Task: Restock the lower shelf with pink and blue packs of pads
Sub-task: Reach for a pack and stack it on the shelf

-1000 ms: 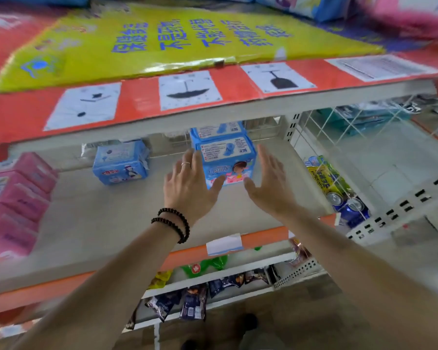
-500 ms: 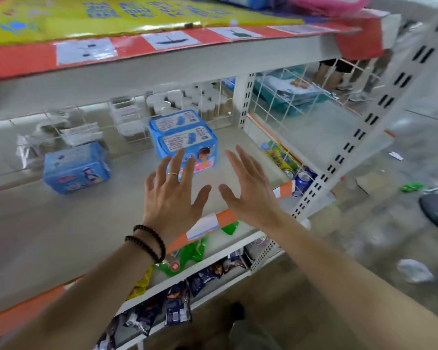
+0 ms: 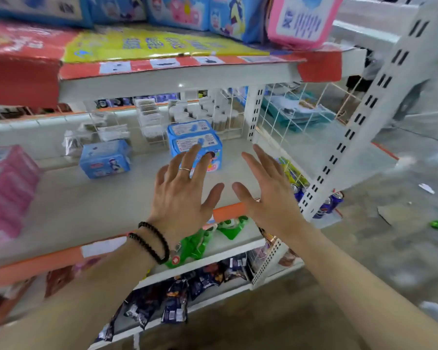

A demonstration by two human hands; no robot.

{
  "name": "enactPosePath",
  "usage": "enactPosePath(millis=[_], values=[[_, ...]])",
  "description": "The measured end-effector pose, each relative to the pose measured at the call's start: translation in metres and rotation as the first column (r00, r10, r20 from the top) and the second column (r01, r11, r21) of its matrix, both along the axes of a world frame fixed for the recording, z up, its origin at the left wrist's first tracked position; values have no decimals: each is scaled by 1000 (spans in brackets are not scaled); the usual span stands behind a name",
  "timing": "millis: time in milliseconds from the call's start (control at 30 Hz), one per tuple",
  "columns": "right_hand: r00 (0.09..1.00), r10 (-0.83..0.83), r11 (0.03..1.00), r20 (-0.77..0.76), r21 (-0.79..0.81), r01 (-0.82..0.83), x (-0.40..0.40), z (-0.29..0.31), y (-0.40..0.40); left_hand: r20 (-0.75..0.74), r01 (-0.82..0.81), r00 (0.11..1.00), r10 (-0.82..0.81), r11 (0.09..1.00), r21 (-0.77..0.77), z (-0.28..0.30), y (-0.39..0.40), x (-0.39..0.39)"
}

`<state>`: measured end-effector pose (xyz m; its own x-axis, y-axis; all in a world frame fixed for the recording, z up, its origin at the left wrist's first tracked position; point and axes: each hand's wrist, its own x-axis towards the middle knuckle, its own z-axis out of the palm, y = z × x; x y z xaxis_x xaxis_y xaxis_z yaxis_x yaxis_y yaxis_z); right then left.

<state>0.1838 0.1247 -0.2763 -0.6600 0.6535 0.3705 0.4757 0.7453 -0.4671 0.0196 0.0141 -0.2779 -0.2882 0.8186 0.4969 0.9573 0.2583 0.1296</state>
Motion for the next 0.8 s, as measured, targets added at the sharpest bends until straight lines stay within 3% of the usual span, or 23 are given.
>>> enactPosePath(millis=[167,400,800], values=[[994,63,997,-86,38,-60,29,25,-5,-11,-36,999,36,999,-11,29,-15,45],[942,238,967,-237,143,-209,53,62,-19,-76,-68,994,79,989,132,74,-55,87],[884,337,928,-324,272,-254,49,125,-40,-151,-46,985,88,965,257,133,-85,82]])
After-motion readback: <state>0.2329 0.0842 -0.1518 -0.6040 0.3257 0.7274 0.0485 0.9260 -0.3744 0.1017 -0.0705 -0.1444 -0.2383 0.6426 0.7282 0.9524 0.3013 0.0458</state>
